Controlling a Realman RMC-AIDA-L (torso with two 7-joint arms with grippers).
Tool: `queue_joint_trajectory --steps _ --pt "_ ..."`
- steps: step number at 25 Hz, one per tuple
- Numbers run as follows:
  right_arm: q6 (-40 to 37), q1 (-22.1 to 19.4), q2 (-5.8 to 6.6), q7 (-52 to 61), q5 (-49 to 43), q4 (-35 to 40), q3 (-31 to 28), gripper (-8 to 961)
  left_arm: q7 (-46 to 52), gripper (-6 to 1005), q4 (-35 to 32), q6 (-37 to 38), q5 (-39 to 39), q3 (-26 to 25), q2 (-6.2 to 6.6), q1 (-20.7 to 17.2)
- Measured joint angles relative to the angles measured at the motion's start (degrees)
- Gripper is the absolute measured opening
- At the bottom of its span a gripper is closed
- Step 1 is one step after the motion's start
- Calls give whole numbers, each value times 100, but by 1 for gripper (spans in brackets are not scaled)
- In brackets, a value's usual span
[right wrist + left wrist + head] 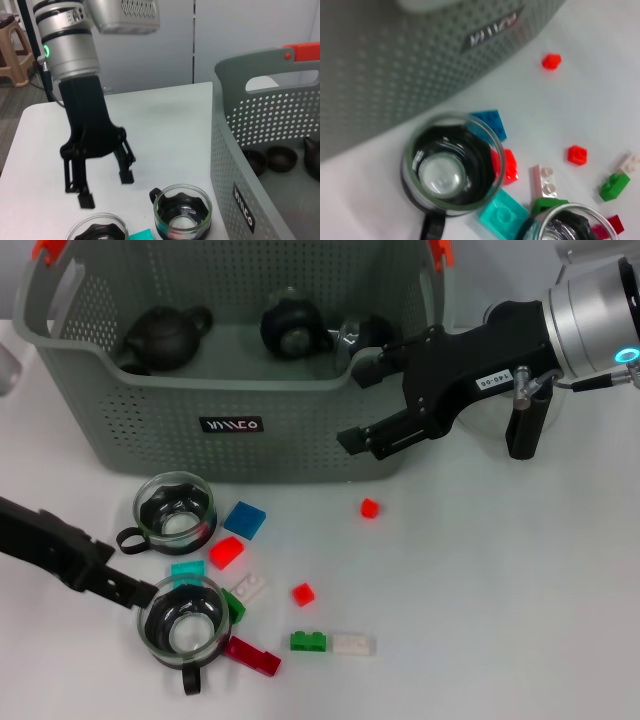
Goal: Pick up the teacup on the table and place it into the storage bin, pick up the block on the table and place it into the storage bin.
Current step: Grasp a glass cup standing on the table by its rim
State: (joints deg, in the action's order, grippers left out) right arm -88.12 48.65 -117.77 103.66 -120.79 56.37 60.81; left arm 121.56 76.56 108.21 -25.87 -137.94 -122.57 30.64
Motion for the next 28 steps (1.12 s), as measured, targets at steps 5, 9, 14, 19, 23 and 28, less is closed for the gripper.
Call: queue_joint_trajectory --steps 5,9,14,19,23,28 --pt "49 17 22 -54 2 -66 1 911 291 846 -67 -63 211 160 -164 -4" --pt "70 19 24 -68 3 -73 1 910 492 846 -207 -116 229 301 -169 -6" --pt "101 19 35 -110 3 -127 1 910 558 845 -506 -275 233 327 -164 17" --pt "120 22 35 -123 3 -175 1 913 579 845 -667 -426 251 335 -149 49" --pt "131 26 35 -126 4 -186 1 914 638 844 -747 -509 271 364 -141 83" --pt "138 25 35 -139 6 -188 1 913 667 844 -936 -697 325 438 -141 117"
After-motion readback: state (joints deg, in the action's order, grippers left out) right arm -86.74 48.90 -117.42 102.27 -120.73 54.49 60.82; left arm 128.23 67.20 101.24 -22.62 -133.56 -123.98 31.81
